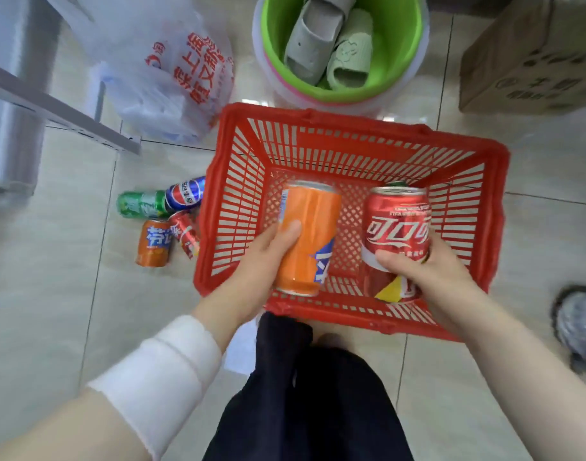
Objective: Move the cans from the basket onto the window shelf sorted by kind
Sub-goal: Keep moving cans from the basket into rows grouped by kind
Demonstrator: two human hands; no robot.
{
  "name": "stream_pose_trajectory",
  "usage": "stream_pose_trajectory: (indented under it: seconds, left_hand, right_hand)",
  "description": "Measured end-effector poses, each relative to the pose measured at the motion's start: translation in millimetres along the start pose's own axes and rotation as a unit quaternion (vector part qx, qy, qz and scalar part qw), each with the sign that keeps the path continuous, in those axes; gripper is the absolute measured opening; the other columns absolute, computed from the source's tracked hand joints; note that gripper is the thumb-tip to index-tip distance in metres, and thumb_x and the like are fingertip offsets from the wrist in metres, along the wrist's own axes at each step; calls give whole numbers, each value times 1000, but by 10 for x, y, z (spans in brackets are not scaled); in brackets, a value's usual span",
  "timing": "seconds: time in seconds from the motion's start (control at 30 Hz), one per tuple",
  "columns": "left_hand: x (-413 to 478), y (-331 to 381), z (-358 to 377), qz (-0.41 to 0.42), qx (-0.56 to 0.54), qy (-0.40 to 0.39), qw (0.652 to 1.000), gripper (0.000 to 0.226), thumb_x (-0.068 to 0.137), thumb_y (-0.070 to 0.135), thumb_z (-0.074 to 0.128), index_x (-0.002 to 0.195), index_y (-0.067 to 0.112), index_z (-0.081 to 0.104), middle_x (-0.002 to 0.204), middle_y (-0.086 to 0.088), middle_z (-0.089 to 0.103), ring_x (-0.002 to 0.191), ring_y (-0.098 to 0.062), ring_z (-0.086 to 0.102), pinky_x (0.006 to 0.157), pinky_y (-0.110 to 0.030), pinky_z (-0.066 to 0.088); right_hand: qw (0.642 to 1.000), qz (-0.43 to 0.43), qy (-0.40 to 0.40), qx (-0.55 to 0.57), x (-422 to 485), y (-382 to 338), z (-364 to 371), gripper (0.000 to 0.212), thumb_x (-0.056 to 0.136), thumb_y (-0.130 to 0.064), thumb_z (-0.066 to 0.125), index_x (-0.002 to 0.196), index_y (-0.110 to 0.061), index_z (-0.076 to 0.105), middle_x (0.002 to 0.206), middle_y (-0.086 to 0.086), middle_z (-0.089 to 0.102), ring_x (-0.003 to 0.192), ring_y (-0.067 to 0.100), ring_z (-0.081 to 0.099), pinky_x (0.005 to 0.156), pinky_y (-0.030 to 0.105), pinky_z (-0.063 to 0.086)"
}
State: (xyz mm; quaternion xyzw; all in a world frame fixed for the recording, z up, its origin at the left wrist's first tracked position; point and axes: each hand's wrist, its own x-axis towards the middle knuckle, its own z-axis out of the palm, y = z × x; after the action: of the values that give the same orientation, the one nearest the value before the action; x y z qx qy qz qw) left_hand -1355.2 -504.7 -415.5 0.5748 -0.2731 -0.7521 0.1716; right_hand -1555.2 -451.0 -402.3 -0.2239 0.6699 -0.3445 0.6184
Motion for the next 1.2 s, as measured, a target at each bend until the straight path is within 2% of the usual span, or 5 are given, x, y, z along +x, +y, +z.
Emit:
stream_pose_trajectory:
  seconds: [0.23,0.5,0.63,0.83,1.2]
  left_hand:
    - [-2066,856,230,-32,-28,-100,994,112,21,53,89,119,15,47,95,-2,70,75,-11,69,61,-24,54]
    - [-3701,1973,293,67,66,-82,992,55,52,32,72,98,24,42,90,2,58,68,-5,65,56,-19,51]
    - [-4195,2404,189,124,124,-97,980,55,50,42,70,99,27,50,93,1,63,77,-11,66,64,-22,52]
    - [-4689,2978,-90,179,197,-115,957,72,55,46,72,123,41,47,120,10,56,99,-8,64,78,-26,55]
    - [-5278,3538,-678,315,201,-5,928,71,54,28,84,111,34,43,108,7,55,86,0,66,70,-21,54]
  right_hand:
    - [997,-44,-52,26,-1735,-1351,142,92,24,-57,87,104,-24,57,91,-10,73,85,6,68,68,17,52]
    - [986,-110,-126,-23,-3305,-2728,274,86,34,-34,86,112,-16,53,91,-10,73,86,5,67,71,16,50]
    - [981,-146,-128,-18,-3737,-3101,485,101,33,-54,88,118,-15,50,99,-5,72,94,10,67,77,21,51]
    - [974,-193,-117,-31,-4045,-3452,886,76,40,-34,83,109,-20,53,93,-10,72,89,7,67,74,20,50]
    - [971,-226,-55,52,-4312,-3910,1828,93,36,-54,88,112,-10,57,100,9,71,95,26,67,78,32,52]
